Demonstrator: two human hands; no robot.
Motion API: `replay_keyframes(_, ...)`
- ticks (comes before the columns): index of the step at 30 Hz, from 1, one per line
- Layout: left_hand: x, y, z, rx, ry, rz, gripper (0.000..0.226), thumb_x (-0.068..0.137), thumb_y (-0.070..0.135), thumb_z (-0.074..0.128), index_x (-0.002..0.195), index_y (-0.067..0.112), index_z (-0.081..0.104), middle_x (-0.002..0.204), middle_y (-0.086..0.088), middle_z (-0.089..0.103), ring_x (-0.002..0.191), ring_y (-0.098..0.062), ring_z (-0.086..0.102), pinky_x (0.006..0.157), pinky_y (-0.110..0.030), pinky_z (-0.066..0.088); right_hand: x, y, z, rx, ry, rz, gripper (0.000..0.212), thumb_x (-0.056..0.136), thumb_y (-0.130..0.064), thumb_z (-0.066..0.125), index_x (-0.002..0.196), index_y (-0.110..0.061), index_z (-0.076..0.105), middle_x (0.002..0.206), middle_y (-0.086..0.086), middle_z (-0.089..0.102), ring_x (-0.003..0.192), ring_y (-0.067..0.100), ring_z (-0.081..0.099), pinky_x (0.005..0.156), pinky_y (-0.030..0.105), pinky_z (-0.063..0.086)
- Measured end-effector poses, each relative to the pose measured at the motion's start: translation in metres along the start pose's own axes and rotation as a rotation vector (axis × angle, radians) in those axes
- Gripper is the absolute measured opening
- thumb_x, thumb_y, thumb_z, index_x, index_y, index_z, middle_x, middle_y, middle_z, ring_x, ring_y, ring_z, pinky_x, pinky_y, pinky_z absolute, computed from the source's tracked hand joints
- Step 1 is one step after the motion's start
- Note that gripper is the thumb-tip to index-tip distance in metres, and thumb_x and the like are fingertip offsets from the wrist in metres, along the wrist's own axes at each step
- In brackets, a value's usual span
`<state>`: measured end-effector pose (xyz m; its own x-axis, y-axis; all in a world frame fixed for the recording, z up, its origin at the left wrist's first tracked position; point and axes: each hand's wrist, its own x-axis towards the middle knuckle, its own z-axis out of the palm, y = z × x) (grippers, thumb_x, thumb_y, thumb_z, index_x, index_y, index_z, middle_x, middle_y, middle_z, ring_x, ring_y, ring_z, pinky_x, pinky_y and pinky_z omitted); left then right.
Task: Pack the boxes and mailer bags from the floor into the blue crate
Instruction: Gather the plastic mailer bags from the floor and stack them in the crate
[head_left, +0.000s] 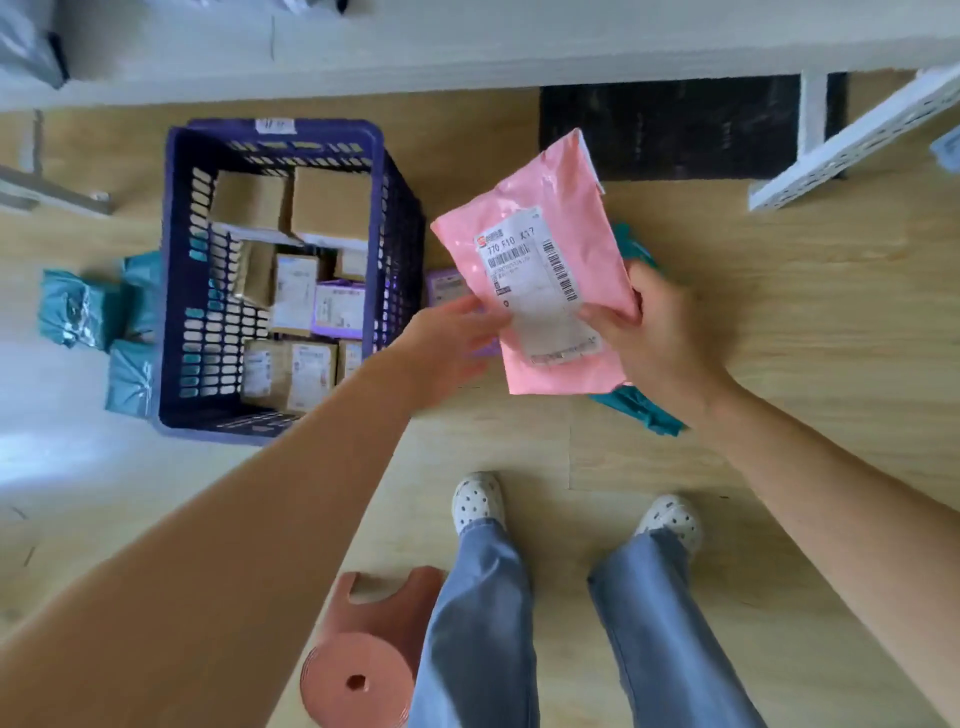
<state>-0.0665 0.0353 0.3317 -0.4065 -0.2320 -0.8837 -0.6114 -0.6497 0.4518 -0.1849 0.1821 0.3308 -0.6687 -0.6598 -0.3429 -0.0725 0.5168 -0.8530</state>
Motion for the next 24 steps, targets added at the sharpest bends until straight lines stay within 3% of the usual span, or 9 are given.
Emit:
replay_keyframes(3, -0.016, -0.022, -0.053, -0.043, 0.030, 0.019, 0.023, 0.089, 0.009, 0.059, 0.110, 0.018, 0.061, 0.112, 0.004, 0.063, 0.101, -0.012, 0.057, 0.093, -0.035, 0.038, -0.002, -0.022, 0.046, -0.027, -0.055, 0.039, 0.019, 0.084, -0.012, 0.070, 0.077, -0.006, 0.054, 0.066, 0.006, 0.051, 0.058, 0.002, 0.042, 0.052, 0.016, 0.035)
replay_keyframes(5, -0.029, -0.033, -0.085, -0.116, 0.058, -0.008, 0.032, 0.085, 0.014, 0.066, 0.117, 0.015, 0.063, 0.114, 0.002, 0.067, 0.099, -0.012, 0.062, 0.085, -0.031, 0.046, -0.004, -0.038, 0.075, -0.027, -0.100, 0.083, 0.016, 0.084, -0.013, 0.070, 0.089, -0.003, 0.059, 0.070, 0.002, 0.058, 0.059, 0.001, 0.048, 0.056, 0.016, 0.040)
replay_keyframes(9, -0.052, -0.044, -0.142, -0.185, 0.148, -0.037, 0.034, 0.077, 0.018, 0.075, 0.108, 0.010, 0.066, 0.112, -0.009, 0.069, 0.103, -0.024, 0.065, 0.094, -0.043, 0.049, -0.006, -0.072, 0.127, -0.068, -0.167, 0.074, 0.020, 0.083, -0.008, 0.070, 0.079, -0.017, 0.053, 0.067, -0.007, 0.056, 0.055, -0.007, 0.050, 0.054, 0.009, 0.038)
replay_keyframes(11, -0.060, -0.042, -0.164, -0.198, 0.221, -0.045, 0.050, 0.058, 0.030, 0.084, 0.102, 0.013, 0.068, 0.109, -0.013, 0.069, 0.100, -0.031, 0.066, 0.092, -0.050, 0.051, -0.003, -0.083, 0.149, -0.088, -0.180, 0.115, 0.014, 0.083, -0.011, 0.070, 0.085, -0.011, 0.056, 0.076, 0.001, 0.063, 0.065, 0.002, 0.056, 0.062, 0.020, 0.046)
replay_keyframes(13, -0.060, -0.040, -0.186, -0.216, 0.288, -0.061, 0.065, 0.042, 0.038, 0.085, 0.102, 0.018, 0.068, 0.110, -0.011, 0.068, 0.096, -0.032, 0.067, 0.087, -0.050, 0.054, 0.002, -0.094, 0.172, -0.106, -0.200, 0.154, 0.016, 0.084, -0.013, 0.069, 0.091, -0.006, 0.057, 0.079, 0.000, 0.065, 0.067, 0.006, 0.057, 0.063, 0.019, 0.046)
replay_keyframes(15, -0.059, -0.033, -0.205, -0.203, 0.345, -0.058, 0.049, 0.056, 0.030, 0.087, 0.099, 0.021, 0.065, 0.109, -0.009, 0.066, 0.095, -0.030, 0.067, 0.084, -0.049, 0.055, 0.006, -0.099, 0.194, -0.105, -0.212, 0.199, 0.014, 0.087, -0.013, 0.065, 0.086, -0.003, 0.056, 0.073, 0.000, 0.060, 0.064, 0.009, 0.053, 0.058, 0.019, 0.043)
replay_keyframes(17, -0.055, -0.028, -0.224, -0.199, 0.391, -0.063, 0.040, 0.070, 0.018, 0.081, 0.105, 0.019, 0.063, 0.107, -0.008, 0.066, 0.094, -0.029, 0.066, 0.083, -0.048, 0.056, 0.014, -0.102, 0.214, -0.097, -0.227, 0.269, 0.019, 0.089, -0.015, 0.060, 0.086, 0.002, 0.055, 0.075, 0.007, 0.059, 0.069, 0.016, 0.050, 0.060, 0.028, 0.042)
replay_keyframes(20, -0.043, -0.019, -0.251, -0.206, 0.429, -0.075, 0.044, 0.075, 0.008, 0.075, 0.115, 0.017, 0.060, 0.106, -0.007, 0.065, 0.093, -0.027, 0.065, 0.081, -0.044, 0.057, 0.030, -0.105, 0.241, -0.106, -0.274, 0.356, 0.022, 0.092, -0.021, 0.057, 0.097, 0.000, 0.057, 0.095, 0.018, 0.066, 0.084, 0.025, 0.060, 0.077, 0.044, 0.050)
replay_keyframes(24, -0.025, -0.008, -0.287, -0.140, 0.526, -0.103, 0.041, 0.073, 0.013, 0.078, 0.110, 0.015, 0.060, 0.092, 0.003, 0.064, 0.082, -0.015, 0.063, 0.070, -0.029, 0.054, 0.054, -0.105, 0.276, -0.130, -0.292, 0.429, 0.025, 0.091, -0.020, 0.059, 0.108, -0.003, 0.051, 0.101, 0.014, 0.065, 0.094, 0.029, 0.062, 0.084, 0.042, 0.051)
